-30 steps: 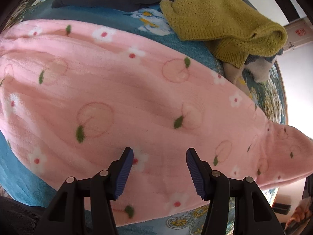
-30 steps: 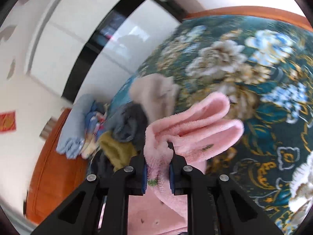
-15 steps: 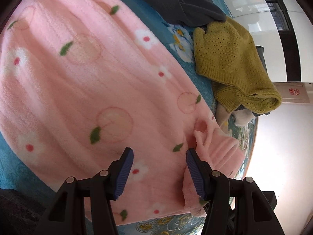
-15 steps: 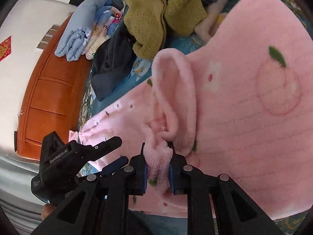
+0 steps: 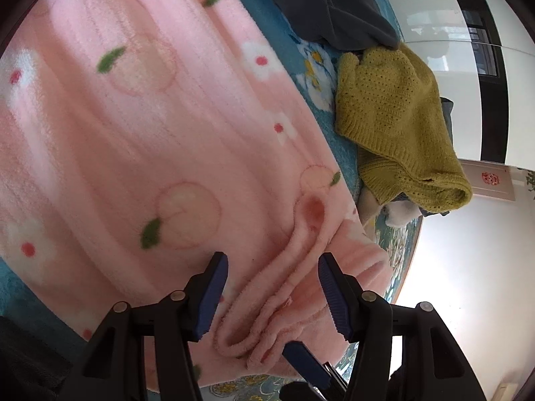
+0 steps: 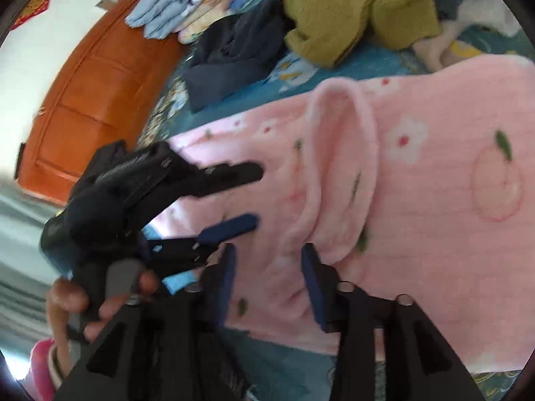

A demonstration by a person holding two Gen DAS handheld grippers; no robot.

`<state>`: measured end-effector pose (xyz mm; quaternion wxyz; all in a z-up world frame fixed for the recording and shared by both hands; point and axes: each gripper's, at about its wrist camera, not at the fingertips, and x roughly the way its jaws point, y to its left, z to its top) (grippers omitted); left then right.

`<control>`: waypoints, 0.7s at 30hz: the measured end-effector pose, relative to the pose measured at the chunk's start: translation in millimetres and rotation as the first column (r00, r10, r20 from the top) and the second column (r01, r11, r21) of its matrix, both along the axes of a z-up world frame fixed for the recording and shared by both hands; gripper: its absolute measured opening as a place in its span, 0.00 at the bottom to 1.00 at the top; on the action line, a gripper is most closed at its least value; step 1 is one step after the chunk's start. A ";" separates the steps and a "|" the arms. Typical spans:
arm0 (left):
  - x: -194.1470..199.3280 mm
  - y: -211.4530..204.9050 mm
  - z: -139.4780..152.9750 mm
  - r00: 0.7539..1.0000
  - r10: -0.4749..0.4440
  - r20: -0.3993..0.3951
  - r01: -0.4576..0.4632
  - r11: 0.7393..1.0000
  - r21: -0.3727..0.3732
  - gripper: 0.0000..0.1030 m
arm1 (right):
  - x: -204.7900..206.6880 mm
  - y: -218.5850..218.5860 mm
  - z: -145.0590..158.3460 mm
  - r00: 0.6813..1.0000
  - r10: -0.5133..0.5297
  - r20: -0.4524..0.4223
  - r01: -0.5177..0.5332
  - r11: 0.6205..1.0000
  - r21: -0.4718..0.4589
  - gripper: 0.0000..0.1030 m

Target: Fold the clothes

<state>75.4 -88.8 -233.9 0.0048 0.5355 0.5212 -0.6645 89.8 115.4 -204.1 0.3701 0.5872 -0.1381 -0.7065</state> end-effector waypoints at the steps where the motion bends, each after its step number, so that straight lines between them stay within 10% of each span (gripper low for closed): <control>1: -1.0 0.3 1.7 1.000 -0.004 -0.017 0.004 1.000 -0.003 0.58 | 0.2 2.5 3.8 1.000 0.006 -0.017 -0.005 1.000 0.004 0.47; 8: -16.4 46.0 37.4 0.937 -0.284 -0.205 0.266 0.958 -0.109 0.58 | -18.9 64.0 11.3 0.980 -0.197 -0.043 0.198 0.979 0.039 0.47; 15: -24.4 119.6 40.0 0.806 -0.590 -0.047 0.507 0.729 -0.461 0.61 | -28.5 116.4 -2.1 0.934 -0.356 0.022 0.355 0.934 0.031 0.47; 18: -23.5 124.2 24.0 0.806 -0.586 0.085 0.536 0.661 -0.525 0.61 | -27.7 126.7 -4.9 0.927 -0.372 0.047 0.371 0.928 0.029 0.47; 21: -21.5 98.5 17.4 0.873 -0.474 0.112 0.456 0.716 -0.528 0.61 | -29.1 129.4 -6.5 0.927 -0.372 0.053 0.371 0.928 0.024 0.47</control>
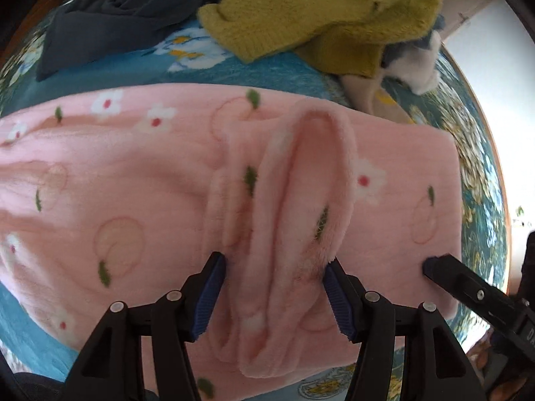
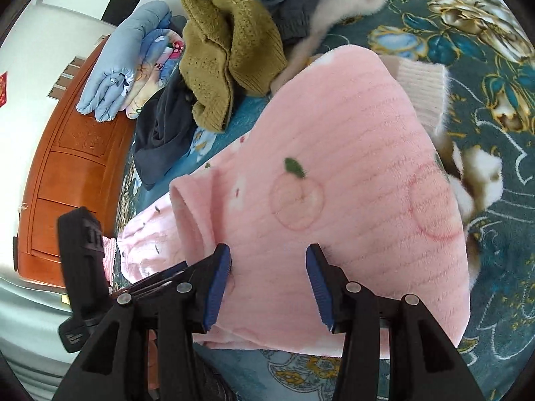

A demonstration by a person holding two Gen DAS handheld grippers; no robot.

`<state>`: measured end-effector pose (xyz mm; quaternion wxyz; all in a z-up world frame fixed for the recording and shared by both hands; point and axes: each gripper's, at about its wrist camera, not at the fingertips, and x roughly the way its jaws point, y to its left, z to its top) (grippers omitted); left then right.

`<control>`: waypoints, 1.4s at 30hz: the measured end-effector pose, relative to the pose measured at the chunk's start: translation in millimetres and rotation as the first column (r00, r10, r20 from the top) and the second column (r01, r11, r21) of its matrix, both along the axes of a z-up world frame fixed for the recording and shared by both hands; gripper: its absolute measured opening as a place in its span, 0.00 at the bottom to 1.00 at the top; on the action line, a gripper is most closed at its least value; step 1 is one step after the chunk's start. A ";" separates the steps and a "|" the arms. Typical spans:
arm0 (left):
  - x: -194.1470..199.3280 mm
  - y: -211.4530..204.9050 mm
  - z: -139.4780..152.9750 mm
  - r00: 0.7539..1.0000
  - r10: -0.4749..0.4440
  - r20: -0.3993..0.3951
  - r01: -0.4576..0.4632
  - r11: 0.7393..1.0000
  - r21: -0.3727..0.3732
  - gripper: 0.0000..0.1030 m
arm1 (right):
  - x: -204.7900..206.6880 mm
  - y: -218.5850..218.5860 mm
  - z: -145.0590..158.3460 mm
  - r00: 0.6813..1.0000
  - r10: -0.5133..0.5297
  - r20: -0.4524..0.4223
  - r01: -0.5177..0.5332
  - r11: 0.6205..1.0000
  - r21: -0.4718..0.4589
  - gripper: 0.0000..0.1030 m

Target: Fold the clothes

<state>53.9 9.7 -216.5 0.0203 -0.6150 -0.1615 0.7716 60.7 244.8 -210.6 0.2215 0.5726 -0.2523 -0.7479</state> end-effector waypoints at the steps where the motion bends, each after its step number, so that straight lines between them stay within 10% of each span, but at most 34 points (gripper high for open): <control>1: 1.0 -11.4 -0.8 0.998 0.056 -0.002 -0.056 0.998 0.001 0.61 | -1.5 -1.6 -0.7 1.000 0.004 -0.003 -0.004 1.000 0.000 0.47; 7: 6.6 -54.3 -23.5 0.969 0.227 0.097 -0.242 0.951 0.191 0.61 | -3.0 2.8 -6.9 1.000 -0.008 0.017 0.008 1.000 -0.014 0.47; 16: 17.2 -69.2 -39.0 0.956 0.241 0.168 -0.291 0.851 0.438 0.60 | -2.3 6.1 -11.6 0.999 -0.019 0.036 0.020 0.999 -0.030 0.47; 24: 25.9 -62.6 -25.0 0.981 0.164 0.100 -0.191 0.891 0.411 0.14 | -1.5 7.3 -13.8 0.999 -0.023 0.046 0.024 0.999 -0.034 0.47; 28: 36.8 -65.3 24.1 0.970 0.152 -0.190 -0.041 0.871 0.490 0.12 | -1.0 11.0 -11.3 0.999 -0.032 0.040 0.035 0.998 -0.052 0.47; 30: 41.9 -70.7 38.6 0.954 0.151 -0.261 -0.025 0.902 0.430 0.12 | 0.3 12.9 -4.8 0.999 -0.039 0.008 0.040 0.995 -0.095 0.47; 35: 40.4 -95.9 -21.1 0.955 0.285 0.081 -0.296 0.905 0.306 0.12 | -2.7 11.0 5.1 0.999 -0.035 -0.039 0.031 0.995 -0.091 0.47; 42: 44.0 -112.6 -12.7 0.938 0.346 0.026 -0.340 0.902 0.265 0.12 | -4.8 21.3 7.7 0.994 -0.056 -0.090 0.058 0.998 0.019 0.47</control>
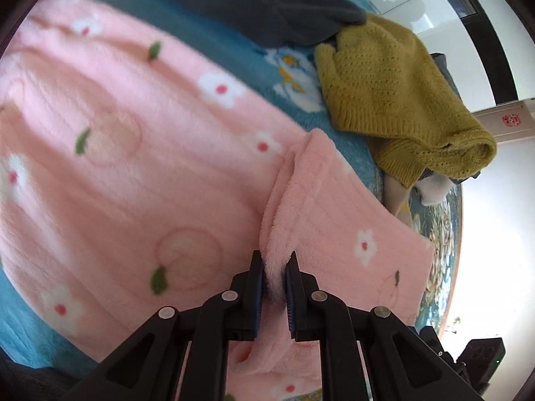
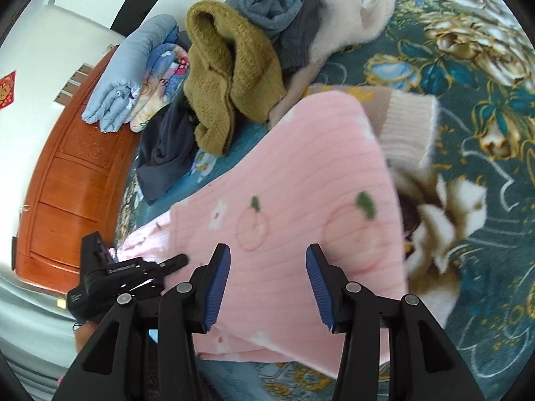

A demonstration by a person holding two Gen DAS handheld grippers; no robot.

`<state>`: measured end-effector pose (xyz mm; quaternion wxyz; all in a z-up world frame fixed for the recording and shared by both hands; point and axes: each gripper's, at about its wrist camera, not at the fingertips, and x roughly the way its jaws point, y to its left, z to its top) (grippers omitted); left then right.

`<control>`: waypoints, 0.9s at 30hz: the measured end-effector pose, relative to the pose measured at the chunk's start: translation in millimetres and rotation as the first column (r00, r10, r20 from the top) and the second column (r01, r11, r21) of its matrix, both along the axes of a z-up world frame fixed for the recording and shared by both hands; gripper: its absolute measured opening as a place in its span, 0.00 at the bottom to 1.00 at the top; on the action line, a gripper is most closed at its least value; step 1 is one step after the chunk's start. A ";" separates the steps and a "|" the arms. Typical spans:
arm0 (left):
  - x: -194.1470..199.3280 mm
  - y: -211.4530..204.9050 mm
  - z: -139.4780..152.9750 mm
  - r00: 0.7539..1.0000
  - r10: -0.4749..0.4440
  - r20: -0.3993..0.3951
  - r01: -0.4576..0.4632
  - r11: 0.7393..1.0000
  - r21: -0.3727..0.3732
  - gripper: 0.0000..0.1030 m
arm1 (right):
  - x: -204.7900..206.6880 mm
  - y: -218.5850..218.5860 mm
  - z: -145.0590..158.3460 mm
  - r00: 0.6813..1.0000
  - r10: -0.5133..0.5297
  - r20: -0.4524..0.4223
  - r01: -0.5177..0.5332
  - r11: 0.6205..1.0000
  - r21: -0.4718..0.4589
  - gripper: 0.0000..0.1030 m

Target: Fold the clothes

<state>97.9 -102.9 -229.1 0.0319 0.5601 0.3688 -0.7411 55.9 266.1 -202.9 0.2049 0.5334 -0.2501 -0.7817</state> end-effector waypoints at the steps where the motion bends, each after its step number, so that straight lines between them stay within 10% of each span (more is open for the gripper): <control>1: -3.5 -1.2 -3.5 1.000 0.003 0.020 -0.003 1.000 -0.002 0.12 | -0.7 3.9 -2.4 1.000 -0.011 0.007 0.011 1.000 0.005 0.47; 10: -14.2 -5.1 -8.9 0.999 0.039 0.036 -0.042 0.995 0.092 0.15 | -3.2 4.0 -26.7 0.995 -0.012 0.101 0.004 0.997 0.079 0.47; 14: -1.3 -28.6 18.7 0.986 0.110 -0.122 -0.078 0.967 0.241 0.18 | -1.8 0.2 -3.8 1.000 0.004 0.029 -0.006 0.997 0.072 0.47; 18: 25.6 -101.8 65.3 0.912 0.278 -0.300 -0.181 0.932 0.313 0.41 | -1.2 -6.1 6.6 1.000 0.026 0.007 -0.026 0.996 0.081 0.47; 21: 54.5 -174.4 82.2 0.829 0.427 -0.362 -0.347 0.899 0.267 0.69 | -0.9 -11.6 7.0 0.999 0.032 0.011 -0.033 0.995 0.093 0.47; 27: 108.0 -258.7 29.2 0.817 0.534 -0.218 -0.535 0.843 0.057 0.75 | -4.5 -24.3 6.7 0.999 0.040 0.031 -0.043 0.993 0.108 0.47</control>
